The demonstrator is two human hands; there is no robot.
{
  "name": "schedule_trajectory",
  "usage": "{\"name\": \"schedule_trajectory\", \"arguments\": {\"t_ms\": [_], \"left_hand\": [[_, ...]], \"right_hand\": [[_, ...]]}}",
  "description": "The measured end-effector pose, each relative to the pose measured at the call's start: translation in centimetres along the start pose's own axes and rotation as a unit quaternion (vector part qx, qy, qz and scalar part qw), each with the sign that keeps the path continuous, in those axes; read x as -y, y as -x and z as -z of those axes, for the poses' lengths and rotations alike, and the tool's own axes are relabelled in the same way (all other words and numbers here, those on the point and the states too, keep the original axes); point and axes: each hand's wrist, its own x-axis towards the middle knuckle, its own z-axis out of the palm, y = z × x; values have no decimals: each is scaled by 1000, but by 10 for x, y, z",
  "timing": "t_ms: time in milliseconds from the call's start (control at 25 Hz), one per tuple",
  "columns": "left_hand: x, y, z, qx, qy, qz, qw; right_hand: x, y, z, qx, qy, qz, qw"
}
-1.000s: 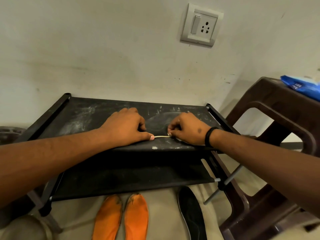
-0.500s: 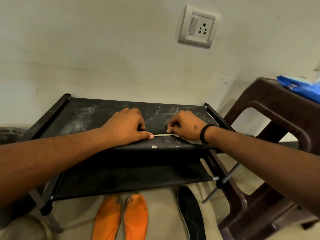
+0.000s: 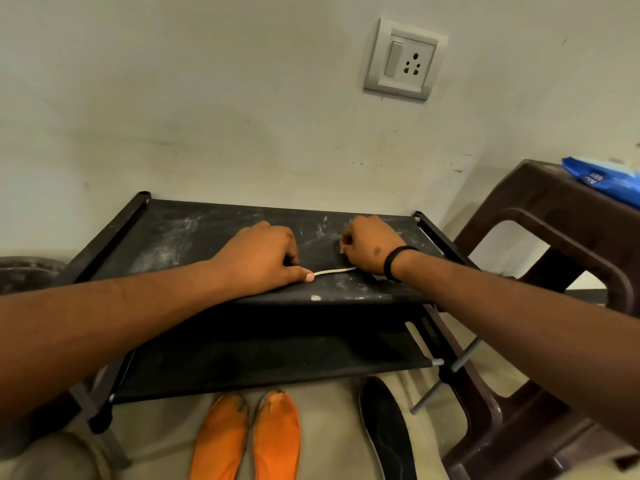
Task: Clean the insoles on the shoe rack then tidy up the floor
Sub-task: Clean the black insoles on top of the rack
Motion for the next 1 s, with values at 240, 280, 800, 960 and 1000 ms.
{"name": "schedule_trajectory", "arguments": {"t_ms": [240, 280, 800, 960, 1000], "left_hand": [[-5, 1, 3, 35, -17, -42, 998], [-6, 0, 3, 39, -15, -45, 998], [0, -4, -2, 25, 3, -74, 997], [2, -5, -3, 30, 27, -82, 996], [2, -6, -3, 28, 29, -83, 996]], "right_hand": [[4, 16, 8, 47, -91, 77, 992], [-10, 12, 14, 27, -73, 50, 996], [-44, 20, 22, 4, 1, 6, 1000], [-17, 37, 12, 66, -59, 92, 992], [-21, 33, 13, 59, -54, 85, 993]]}}
